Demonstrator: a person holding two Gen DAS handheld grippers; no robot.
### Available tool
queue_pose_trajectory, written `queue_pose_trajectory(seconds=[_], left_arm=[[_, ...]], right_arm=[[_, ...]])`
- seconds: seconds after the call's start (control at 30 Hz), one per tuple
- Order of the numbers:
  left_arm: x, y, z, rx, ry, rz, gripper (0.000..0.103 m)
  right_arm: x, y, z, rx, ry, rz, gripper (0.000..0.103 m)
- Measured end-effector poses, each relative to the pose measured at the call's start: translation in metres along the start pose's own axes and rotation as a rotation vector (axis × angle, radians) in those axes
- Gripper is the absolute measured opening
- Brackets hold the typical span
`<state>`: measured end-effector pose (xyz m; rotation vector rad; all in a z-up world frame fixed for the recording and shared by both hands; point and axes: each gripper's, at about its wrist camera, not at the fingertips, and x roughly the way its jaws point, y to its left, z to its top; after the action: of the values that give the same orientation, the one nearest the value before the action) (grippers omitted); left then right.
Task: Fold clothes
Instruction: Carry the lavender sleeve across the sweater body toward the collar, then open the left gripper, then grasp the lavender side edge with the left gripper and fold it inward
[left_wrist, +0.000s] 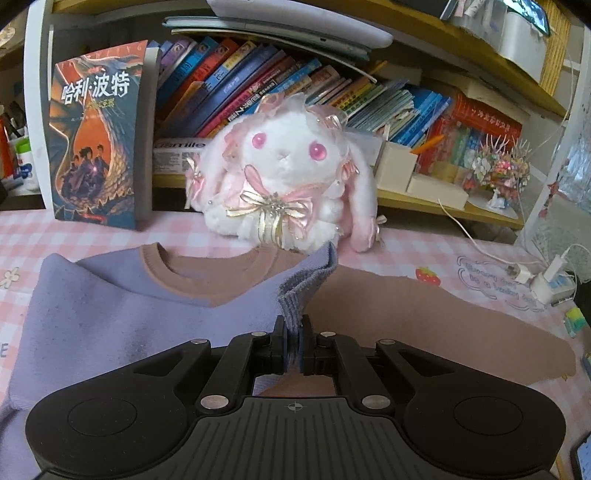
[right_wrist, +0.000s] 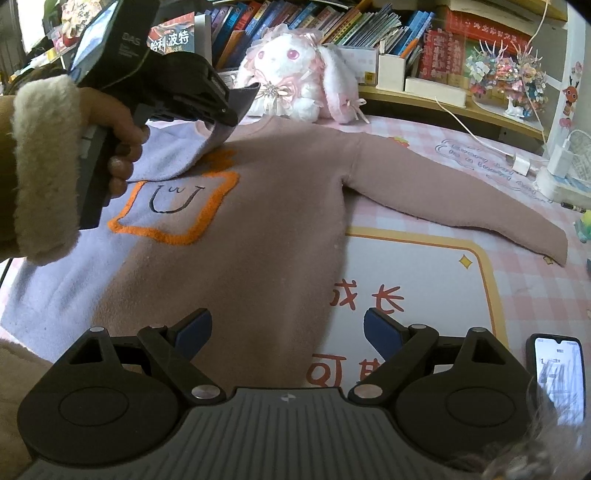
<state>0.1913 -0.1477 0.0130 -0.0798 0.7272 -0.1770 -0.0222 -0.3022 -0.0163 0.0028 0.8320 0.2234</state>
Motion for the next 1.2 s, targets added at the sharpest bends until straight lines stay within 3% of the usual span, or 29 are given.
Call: queue_pose_trajectory(seconds=[0.07,0.13,0.23,0.3,0.37,0.47,0.53,0.63,0.83,0.93,1.07,1.17,1.2], left_arm=[[-0.001,-0.004,0.0,-0.002,0.011,-0.042,0.016],[-0.009,-0.011,0.0,0.023,0.008,-0.123,0.037],[-0.04,-0.023,-0.005,0.084,-0.057,-0.197,0.061],[-0.065,-0.02,-0.012,0.11,-0.099,-0.216,0.063],[-0.086,-0.006,-0.026,0.112,-0.112,-0.168,0.063],[-0.107,0.027,-0.054,0.115,-0.083,-0.003,0.063],[-0.117,0.047,-0.071,0.087,-0.054,0.06,0.064],[-0.133,0.077,-0.096,0.042,-0.012,0.151,0.076],[-0.165,0.137,-0.146,-0.047,0.074,0.333,0.077],[-0.161,0.148,-0.149,-0.098,0.109,0.302,0.077],[-0.159,0.16,-0.154,-0.142,0.138,0.256,0.075],[-0.16,0.165,-0.155,-0.152,0.138,0.244,0.064],[-0.16,0.167,-0.155,-0.154,0.134,0.244,0.05]], right_arm=[[-0.002,0.0,-0.001,0.002,-0.002,-0.004,0.089],[-0.004,-0.001,-0.001,0.003,-0.004,-0.006,0.089],[-0.005,0.0,-0.002,0.0,-0.005,0.003,0.089],[-0.004,0.003,-0.002,-0.008,-0.004,0.015,0.089],[-0.004,0.006,-0.002,-0.019,-0.003,0.031,0.089],[-0.002,0.011,-0.004,-0.022,0.004,0.038,0.089],[-0.001,0.013,-0.005,-0.02,0.009,0.037,0.089],[-0.003,0.013,-0.008,0.003,0.012,0.012,0.089],[-0.006,0.009,-0.015,0.076,0.024,-0.07,0.086],[-0.007,0.008,-0.018,0.115,0.033,-0.097,0.084],[-0.007,0.013,-0.022,0.141,0.057,-0.115,0.065],[-0.006,0.017,-0.024,0.154,0.073,-0.127,0.051],[-0.006,0.017,-0.025,0.159,0.079,-0.133,0.048]])
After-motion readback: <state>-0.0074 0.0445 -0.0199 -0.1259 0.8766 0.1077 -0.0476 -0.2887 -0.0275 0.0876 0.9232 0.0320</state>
